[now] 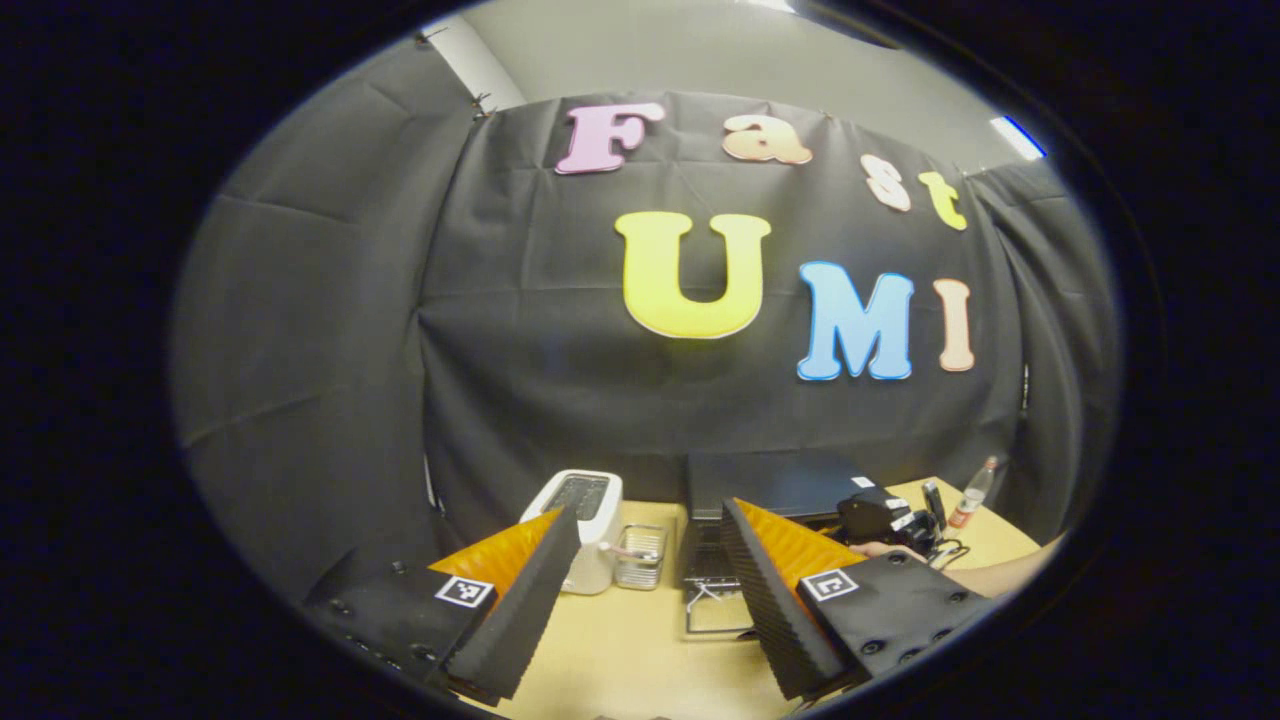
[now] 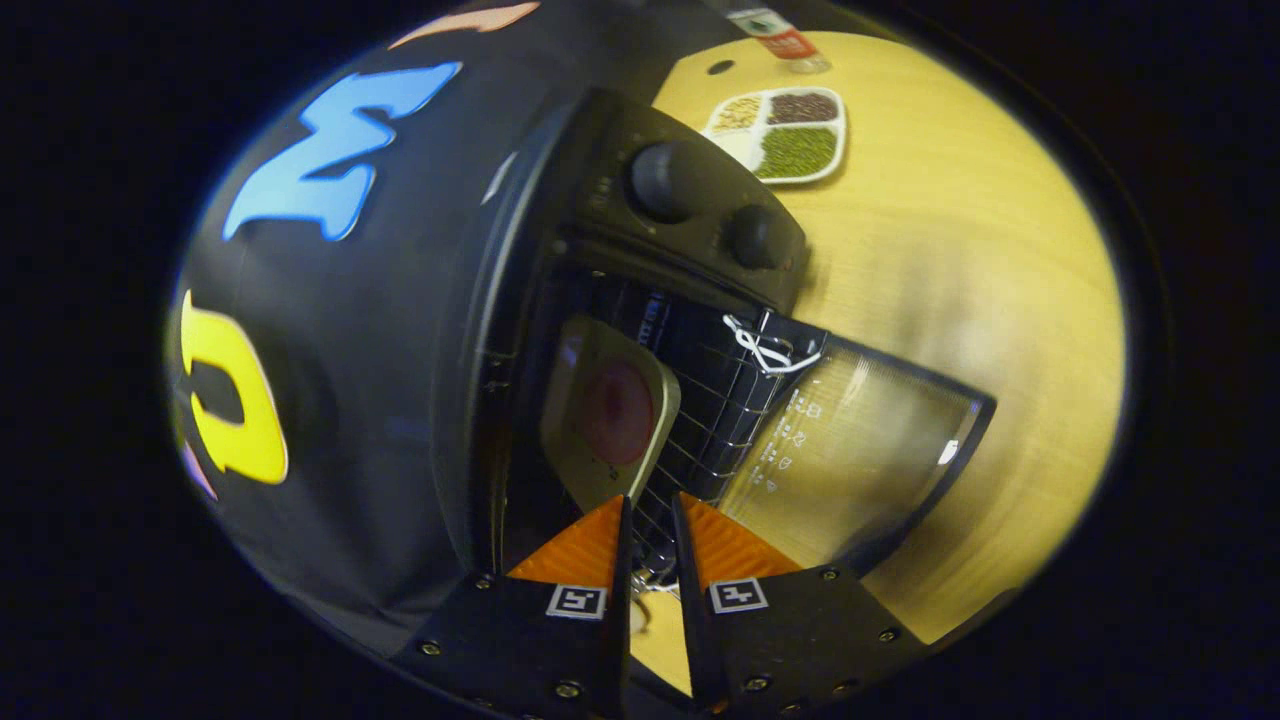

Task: Open the electric oven with the left hand, put the food in, and close the electric oven.

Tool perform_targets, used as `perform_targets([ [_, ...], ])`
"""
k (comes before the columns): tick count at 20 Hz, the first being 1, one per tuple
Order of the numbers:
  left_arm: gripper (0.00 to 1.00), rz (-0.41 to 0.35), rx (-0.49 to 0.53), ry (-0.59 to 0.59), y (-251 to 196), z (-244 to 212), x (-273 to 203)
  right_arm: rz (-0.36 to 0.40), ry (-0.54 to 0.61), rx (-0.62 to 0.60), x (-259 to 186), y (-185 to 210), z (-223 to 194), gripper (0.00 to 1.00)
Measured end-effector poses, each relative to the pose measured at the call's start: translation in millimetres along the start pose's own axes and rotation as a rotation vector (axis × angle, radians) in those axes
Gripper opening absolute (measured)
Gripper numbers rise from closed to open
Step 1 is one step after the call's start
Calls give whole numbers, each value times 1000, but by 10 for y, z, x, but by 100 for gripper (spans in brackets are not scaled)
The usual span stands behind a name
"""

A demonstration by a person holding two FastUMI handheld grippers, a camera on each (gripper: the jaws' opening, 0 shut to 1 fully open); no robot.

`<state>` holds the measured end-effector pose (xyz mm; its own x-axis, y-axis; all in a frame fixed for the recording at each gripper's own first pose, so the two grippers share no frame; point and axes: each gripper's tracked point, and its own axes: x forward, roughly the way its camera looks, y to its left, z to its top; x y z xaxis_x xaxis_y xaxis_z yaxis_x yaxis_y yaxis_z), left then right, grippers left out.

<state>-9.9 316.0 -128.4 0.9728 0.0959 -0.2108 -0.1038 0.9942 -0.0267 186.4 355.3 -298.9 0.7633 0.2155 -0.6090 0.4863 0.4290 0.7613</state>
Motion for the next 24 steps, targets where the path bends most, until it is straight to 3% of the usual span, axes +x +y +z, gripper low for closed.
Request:
perform_targets([
  [2,100,-38,0,-2,-211,22,61,24,10,-145,-284,-15,95,24],
  [6,96,-110,3,-9,-670,75,172,68,-73,-437,-890,18,531,23],
  [7,100,-128,4,-15,-781,105,196,83,-113,-512,-1025,34,651,23],
  [12,100,-192,20,-44,-1291,255,219,145,-363,-821,-1882,235,1333,23],
  [15,92,-218,19,-58,-1569,323,218,209,-497,-903,-2430,380,1581,23],
  [19,100,-221,55,-60,-1813,318,241,287,-646,-974,-3020,561,1846,24],
  [20,98,-218,63,-43,-1854,257,264,288,-665,-989,-3124,539,1891,41],
  [21,96,-217,67,-22,-1894,185,290,281,-677,-1004,-3150,515,1951,45],
  [23,100,-223,71,38,-1973,3,346,264,-682,-1019,-3221,432,2017,94],
  [24,100,-229,74,87,-2006,-135,378,256,-684,-1022,-3240,398,2063,92],
])
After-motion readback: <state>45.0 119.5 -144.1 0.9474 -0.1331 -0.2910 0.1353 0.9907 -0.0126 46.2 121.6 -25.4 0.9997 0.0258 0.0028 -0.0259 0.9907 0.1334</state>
